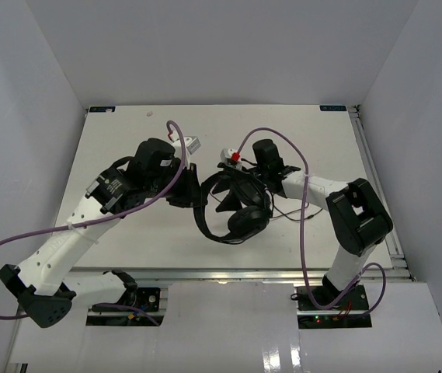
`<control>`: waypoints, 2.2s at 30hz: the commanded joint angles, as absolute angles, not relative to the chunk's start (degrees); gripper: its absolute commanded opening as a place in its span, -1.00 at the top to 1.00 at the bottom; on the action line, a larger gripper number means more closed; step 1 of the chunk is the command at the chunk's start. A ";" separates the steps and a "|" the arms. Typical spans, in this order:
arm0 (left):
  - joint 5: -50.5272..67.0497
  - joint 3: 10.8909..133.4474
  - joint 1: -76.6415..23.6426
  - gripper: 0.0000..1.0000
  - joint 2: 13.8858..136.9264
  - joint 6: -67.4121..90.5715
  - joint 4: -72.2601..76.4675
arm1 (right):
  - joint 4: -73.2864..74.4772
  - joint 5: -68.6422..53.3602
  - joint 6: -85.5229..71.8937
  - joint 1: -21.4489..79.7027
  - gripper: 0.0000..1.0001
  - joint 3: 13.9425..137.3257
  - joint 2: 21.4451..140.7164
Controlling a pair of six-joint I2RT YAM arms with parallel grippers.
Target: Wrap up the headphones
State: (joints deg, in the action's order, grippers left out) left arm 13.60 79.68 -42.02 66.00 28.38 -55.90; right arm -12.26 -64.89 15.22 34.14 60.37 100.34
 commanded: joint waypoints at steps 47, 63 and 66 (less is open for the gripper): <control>4.42 82.29 -44.77 1.00 74.36 15.92 -54.05 | 35.13 -46.73 48.93 27.28 0.85 106.90 94.64; -15.41 80.33 -45.18 1.00 72.70 18.56 -46.57 | 41.04 -46.36 67.15 33.61 0.85 86.97 68.86; -16.08 80.16 -45.09 1.00 73.87 20.07 -45.90 | 41.48 -42.59 70.26 37.31 0.85 81.86 64.16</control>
